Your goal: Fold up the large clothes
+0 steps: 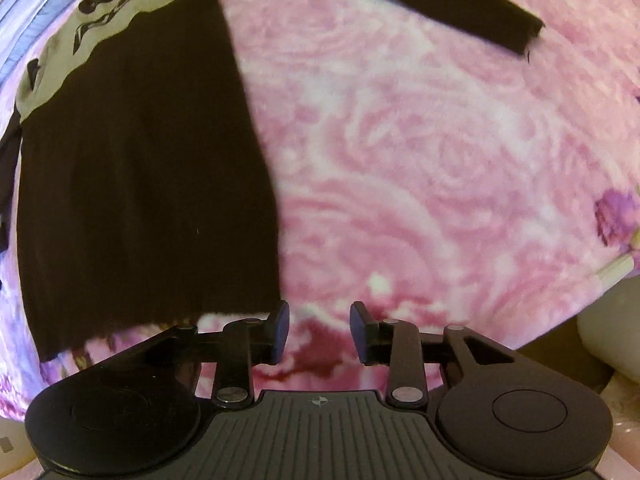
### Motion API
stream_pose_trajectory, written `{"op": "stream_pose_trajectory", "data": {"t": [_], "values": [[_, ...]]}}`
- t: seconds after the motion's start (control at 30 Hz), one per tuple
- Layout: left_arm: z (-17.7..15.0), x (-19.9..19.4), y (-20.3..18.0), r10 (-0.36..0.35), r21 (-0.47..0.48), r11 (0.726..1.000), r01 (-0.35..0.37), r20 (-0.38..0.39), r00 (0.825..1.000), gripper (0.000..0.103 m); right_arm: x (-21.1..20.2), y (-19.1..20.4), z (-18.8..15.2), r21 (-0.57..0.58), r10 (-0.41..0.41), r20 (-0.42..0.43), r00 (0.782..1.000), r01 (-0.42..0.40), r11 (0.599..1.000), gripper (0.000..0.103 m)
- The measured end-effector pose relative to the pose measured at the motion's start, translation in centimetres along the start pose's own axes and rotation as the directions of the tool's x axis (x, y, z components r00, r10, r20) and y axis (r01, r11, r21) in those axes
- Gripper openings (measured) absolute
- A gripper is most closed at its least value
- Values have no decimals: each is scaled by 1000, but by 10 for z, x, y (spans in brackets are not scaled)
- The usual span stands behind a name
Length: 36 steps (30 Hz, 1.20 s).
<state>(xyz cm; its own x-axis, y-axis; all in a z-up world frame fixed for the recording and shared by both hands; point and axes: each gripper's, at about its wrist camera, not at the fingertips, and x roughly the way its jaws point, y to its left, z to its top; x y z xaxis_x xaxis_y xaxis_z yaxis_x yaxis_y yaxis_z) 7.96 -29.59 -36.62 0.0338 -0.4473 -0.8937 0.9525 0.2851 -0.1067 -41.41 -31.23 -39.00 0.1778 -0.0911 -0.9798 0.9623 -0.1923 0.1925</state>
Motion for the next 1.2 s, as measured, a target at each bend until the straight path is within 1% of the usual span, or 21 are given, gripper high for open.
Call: {"op": "stream_pose_trajectory", "data": {"t": [0.1,0.2,0.27,0.3,0.33,0.4,0.47,0.57,0.63,0.67,0.7,0.77,0.8,0.87,0.93,0.97,1.0,1.03,1.1,1.13,1.2], "values": [[13,5,22,92,-36,995,-90,64,994,52,4,6,2,-8,7,-8,1000,-7,1000,32],[22,24,35,87,-52,995,-83,71,994,49,7,19,0,-18,12,-20,1000,-13,1000,33],[31,41,39,57,-61,997,-53,64,996,36,11,27,1,-20,2,-26,1000,-2,1000,33],[36,48,42,57,-65,996,-53,57,997,16,12,31,2,-18,-7,-27,1000,7,1000,33],[42,51,45,63,-55,997,-60,63,996,9,13,34,3,-15,-14,-25,1000,14,1000,33],[53,43,44,134,51,989,-141,125,983,7,11,37,6,-8,-23,-16,1000,23,1000,33],[67,21,45,249,225,926,-305,246,937,7,8,41,11,-2,-31,0,1000,31,1000,33],[83,-25,62,373,348,762,-545,452,810,7,8,47,20,30,-41,11,999,41,999,33],[87,-57,79,420,353,682,-641,529,738,9,8,52,25,58,-38,21,999,37,998,33],[84,-66,86,440,355,650,-672,546,713,10,8,55,27,72,-33,24,999,31,997,33],[78,-71,92,451,366,628,-686,548,705,14,8,58,28,83,-28,27,999,26,996,33],[54,-65,103,459,445,617,-649,467,756,18,13,67,35,101,-26,23,999,23,995,33],[41,-56,109,481,477,625,-618,389,786,19,15,70,37,105,-29,18,999,27,994,33],[18,-36,128,510,435,723,-537,189,839,19,15,77,40,104,-29,14,999,27,994,33],[6,-23,156,480,235,854,-464,-11,877,19,19,84,44,88,-30,15,999,29,996,33],[4,-23,167,445,128,890,-437,-46,894,19,18,87,45,79,-37,14,999,36,996,33],[6,-23,176,402,29,916,-401,-50,914,20,17,89,46,70,-45,14,999,44,997,34],[10,-24,184,355,-62,932,-357,-39,934,30,16,90,47,63,-54,13,998,53,997,34],[23,-23,190,278,-160,948,-275,-3,960,42,20,92,50,58,-76,8,997,76,995,34],[28,-24,187,262,-170,953,-252,35,964,43,21,94,50,58,-86,5,996,86,995,34],[34,-21,173,260,-94,963,-252,80,962,48,24,98,51,61,-99,-4,995,99,993,34]]}}
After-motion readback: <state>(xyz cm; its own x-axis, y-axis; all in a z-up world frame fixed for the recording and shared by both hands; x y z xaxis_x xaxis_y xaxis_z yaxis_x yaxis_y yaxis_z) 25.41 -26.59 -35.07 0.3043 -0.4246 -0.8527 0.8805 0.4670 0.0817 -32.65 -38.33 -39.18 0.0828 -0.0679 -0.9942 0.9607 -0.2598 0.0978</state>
